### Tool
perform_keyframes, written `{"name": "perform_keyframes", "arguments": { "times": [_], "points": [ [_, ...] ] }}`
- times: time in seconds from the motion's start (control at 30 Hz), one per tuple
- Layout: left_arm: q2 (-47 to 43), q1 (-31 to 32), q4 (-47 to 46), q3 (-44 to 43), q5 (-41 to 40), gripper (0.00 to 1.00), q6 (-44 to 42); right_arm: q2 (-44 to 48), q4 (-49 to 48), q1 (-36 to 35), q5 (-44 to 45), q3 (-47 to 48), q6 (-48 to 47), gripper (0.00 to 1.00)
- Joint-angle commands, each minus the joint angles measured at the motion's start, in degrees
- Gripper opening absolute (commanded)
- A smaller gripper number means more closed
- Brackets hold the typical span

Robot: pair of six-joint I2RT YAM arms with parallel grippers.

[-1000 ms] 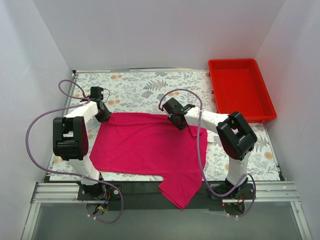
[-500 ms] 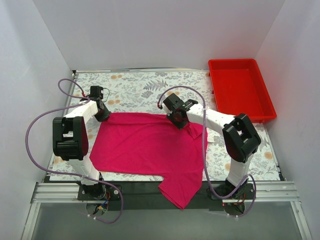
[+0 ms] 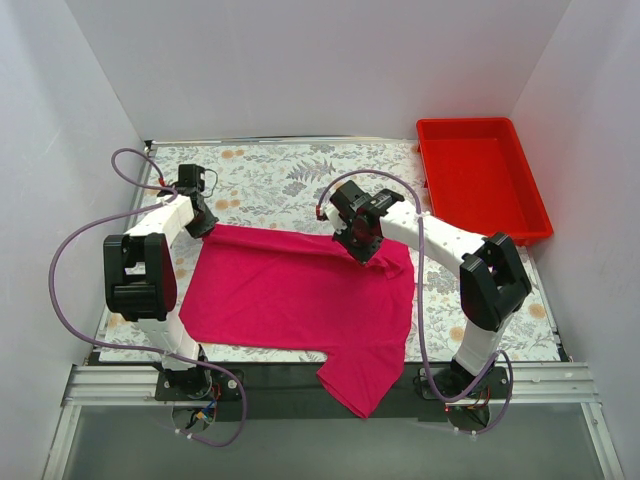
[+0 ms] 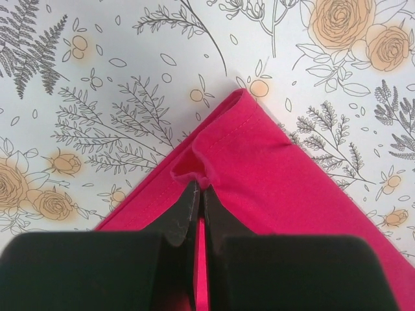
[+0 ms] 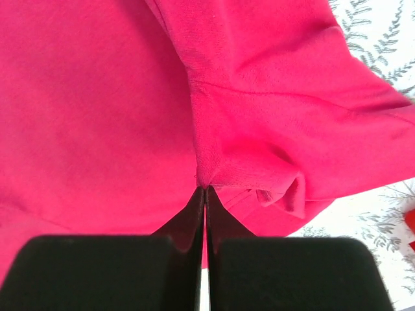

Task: Fold and stack the t-shirts
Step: Fold the tshirt

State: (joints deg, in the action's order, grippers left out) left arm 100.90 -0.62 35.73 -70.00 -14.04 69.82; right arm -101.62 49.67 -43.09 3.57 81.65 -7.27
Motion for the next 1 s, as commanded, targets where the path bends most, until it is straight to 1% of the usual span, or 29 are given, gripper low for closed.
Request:
{"name": "perform_keyframes", "arguments": {
  "times": [0.0, 0.07, 0.1, 0.27, 0.43, 0.47, 0.5, 0.53, 0.6, 0.63, 0.67, 0.73, 0.77, 0.8, 0.83, 0.87, 0.9, 0.97],
  "points": [
    [-2.64, -0.34, 1.45, -1.03, -2.57, 0.0, -0.3, -0.33, 3.41, 0.02, -3.13, 2.29, 1.38, 0.01],
    [-2.55, -0.26, 1.19, -0.23, -2.13, 0.0, 0.05, -1.03, 3.5, 0.02, -3.13, 1.85, 1.47, 0.01],
    [-2.47, -0.26, 1.19, 0.12, -2.04, 0.0, 0.14, -1.55, 3.59, 0.02, -4.87, 1.68, 1.55, 0.01],
    [-2.64, -0.34, 0.14, 3.72, -2.57, 0.0, 1.45, -3.84, 3.59, 0.02, -8.13, -0.25, 2.17, 0.01],
    [-3.43, -0.52, -1.27, 6.36, -3.88, 0.0, 2.77, -5.6, 3.42, 0.02, -9.29, -1.58, 2.17, 0.01],
    [-3.69, -0.61, -1.27, 6.63, -4.06, 0.0, 2.86, -5.6, 3.42, -0.06, -9.29, -1.58, 2.34, 0.02],
    [-3.78, -0.52, -1.27, 6.63, -4.24, 0.0, 3.04, -5.52, 3.33, 0.02, -9.11, -1.06, 2.52, 0.06],
    [-3.87, -0.52, -1.19, 6.54, -4.24, 0.0, 2.95, -5.17, 3.42, 0.11, -8.76, -0.7, 2.61, 0.16],
    [-5.01, -0.61, -1.01, 5.84, -3.71, 0.06, 2.69, -3.85, 3.59, 0.29, -7.54, 1.13, 2.96, 0.25],
    [-5.71, -0.61, -1.01, 5.75, -3.54, 0.09, 2.6, -3.32, 3.59, 0.81, -7.18, 1.67, 3.13, 0.32],
    [-6.33, -0.61, -1.01, 5.75, -3.36, 0.18, 2.51, -2.71, 3.59, 1.34, -6.83, 2.37, 3.31, 0.35],
    [-8.35, -0.52, -0.83, 5.4, -3.45, 0.26, 2.25, -1.13, 3.42, 3.53, -5.69, 3.6, 4.19, 0.41],
    [-9.48, -0.52, -0.48, 5.22, -3.45, 0.34, 2.25, -0.16, 2.63, 5.28, -4.2, 3.69, 5.24, 0.42],
    [-9.5, -0.52, -0.48, 4.96, -3.36, 0.39, 2.25, 0.37, 2.63, 5.3, -3.84, 3.7, 5.25, 0.42],
    [-10.37, -0.52, -0.39, 4.87, -3.19, 0.43, 2.16, 0.9, 1.67, 7.47, -3.84, 3.0, 6.55, 0.42],
    [-10.9, -0.52, -0.39, 4.61, -2.84, 0.5, 2.16, 1.68, 1.14, 8.71, -1.75, 2.56, 6.91, 0.42],
    [-11.16, -0.52, -0.57, 4.0, -1.53, 0.53, 2.07, 2.21, 0.61, 11.6, -1.64, 1.94, 8.57, 0.42],
    [-11.34, -0.17, -0.92, 3.47, 0.06, 0.54, 2.07, 3.7, -2.02, 14.51, -1.9, -0.94, 11.65, 0.42]
  ]
}}
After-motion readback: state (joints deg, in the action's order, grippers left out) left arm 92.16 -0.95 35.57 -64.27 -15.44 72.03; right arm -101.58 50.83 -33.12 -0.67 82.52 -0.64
